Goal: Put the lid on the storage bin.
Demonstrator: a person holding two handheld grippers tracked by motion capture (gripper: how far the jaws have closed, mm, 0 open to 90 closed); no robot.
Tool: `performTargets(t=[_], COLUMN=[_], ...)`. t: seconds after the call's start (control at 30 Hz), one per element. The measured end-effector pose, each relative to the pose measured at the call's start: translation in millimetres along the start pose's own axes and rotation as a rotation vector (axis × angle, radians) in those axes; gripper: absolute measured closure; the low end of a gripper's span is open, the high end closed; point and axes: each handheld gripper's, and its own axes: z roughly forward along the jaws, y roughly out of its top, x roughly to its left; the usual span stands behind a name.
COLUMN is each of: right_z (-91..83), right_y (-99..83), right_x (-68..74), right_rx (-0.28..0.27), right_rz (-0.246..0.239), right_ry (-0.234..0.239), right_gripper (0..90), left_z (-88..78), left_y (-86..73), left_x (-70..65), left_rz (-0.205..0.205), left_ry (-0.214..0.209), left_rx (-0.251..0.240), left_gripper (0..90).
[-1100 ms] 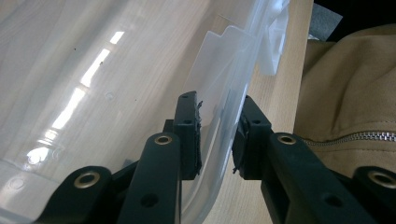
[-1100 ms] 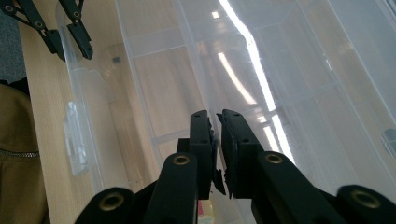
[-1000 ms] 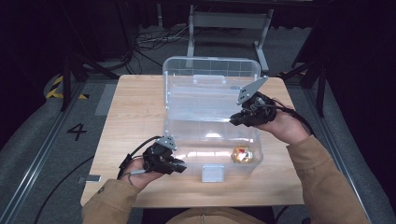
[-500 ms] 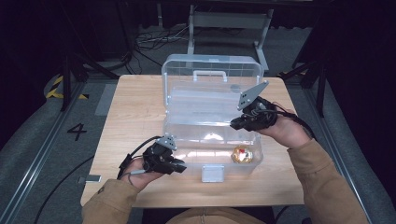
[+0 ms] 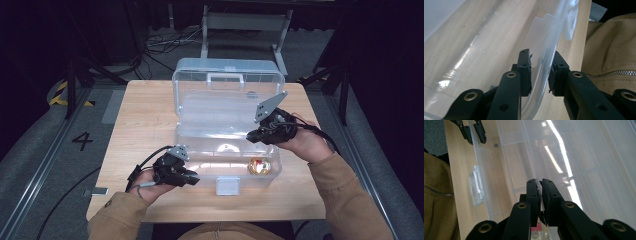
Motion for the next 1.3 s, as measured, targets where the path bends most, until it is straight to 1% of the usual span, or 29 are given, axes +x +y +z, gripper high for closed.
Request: performTargets(t=[0.2, 0.57, 0.9, 1.3], right_z=[0.8, 2.1, 3.1, 5.7], right_y=[-1.5, -2.6, -5.3, -7.6], right_x=[3.0, 8.6, 11.7, 17.0], right_rx=[0.002, 0.012, 0.007, 0.009], right_rz=[-0.005, -0.014, -0.013, -0.028], right_ry=[0.009, 0.008, 0.013, 0.023], right_gripper=[84.5, 84.4, 84.5, 84.5], left_z=[0.0, -0.1, -0.3, -0.2], left_y=[0.0, 0.0, 0.0, 0.1], left_x=[0.1, 0.1, 0.5, 0.6], left_rz=[0.000, 0.001, 0.004, 0.005], left_ry=[0.000, -0.001, -0.005, -0.006], left_rx=[0.000, 0.000, 0.001, 0.000], left_gripper=[74.3, 74.3, 74.3, 74.3])
